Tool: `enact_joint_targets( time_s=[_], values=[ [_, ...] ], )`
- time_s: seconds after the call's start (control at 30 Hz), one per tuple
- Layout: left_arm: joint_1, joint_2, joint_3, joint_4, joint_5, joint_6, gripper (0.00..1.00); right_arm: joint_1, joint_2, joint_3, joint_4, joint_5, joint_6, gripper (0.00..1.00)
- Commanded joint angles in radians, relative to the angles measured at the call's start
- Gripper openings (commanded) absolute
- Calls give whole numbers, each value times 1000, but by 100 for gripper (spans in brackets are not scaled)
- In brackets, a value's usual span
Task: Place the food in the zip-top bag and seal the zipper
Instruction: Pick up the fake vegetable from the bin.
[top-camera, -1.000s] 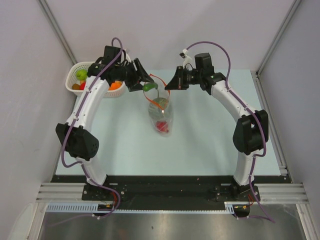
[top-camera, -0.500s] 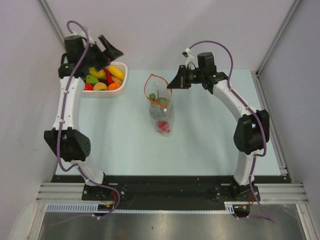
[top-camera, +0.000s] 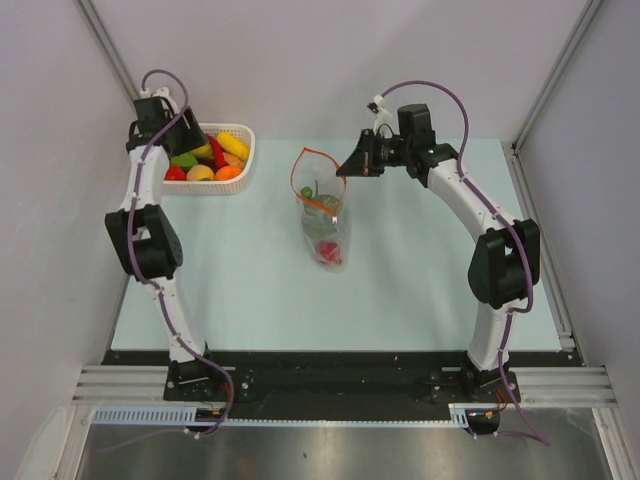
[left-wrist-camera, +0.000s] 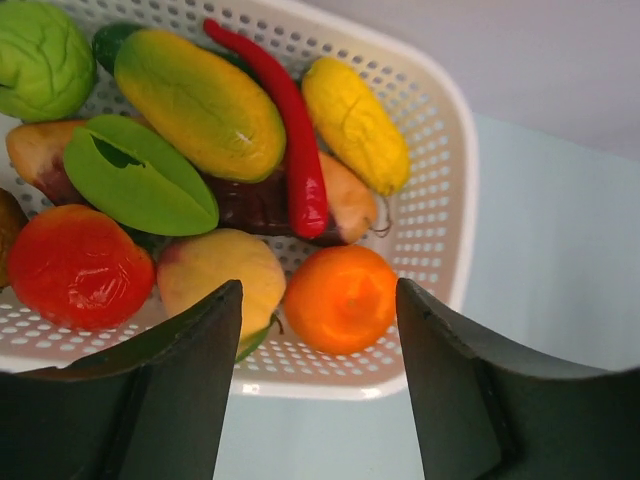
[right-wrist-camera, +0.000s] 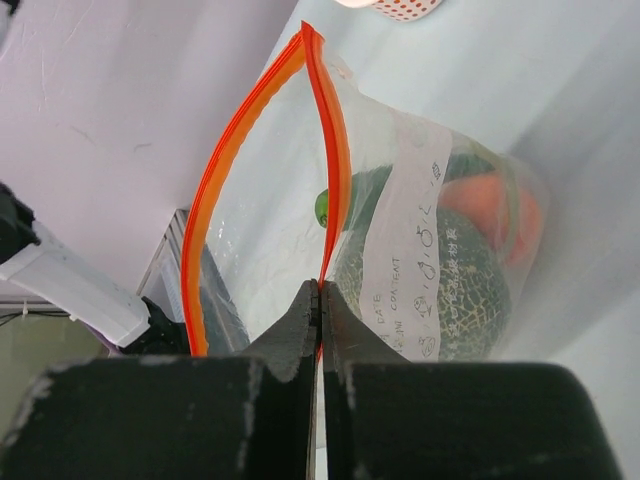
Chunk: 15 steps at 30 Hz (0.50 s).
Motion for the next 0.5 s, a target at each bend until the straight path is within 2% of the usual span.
enact_joint_targets(
  time_s=[0.0, 0.27, 0.47],
  values=[
    [7, 70, 84, 68, -3, 75, 66, -7, 12, 28, 42, -23, -7, 0],
    [-19, 192, 115, 141, -13, 115, 68, -7, 35, 34, 54, -24, 5, 0],
    [-32, 279, 166, 192, 21, 88, 67, -7, 49, 37, 59, -24, 15, 0]
  ],
)
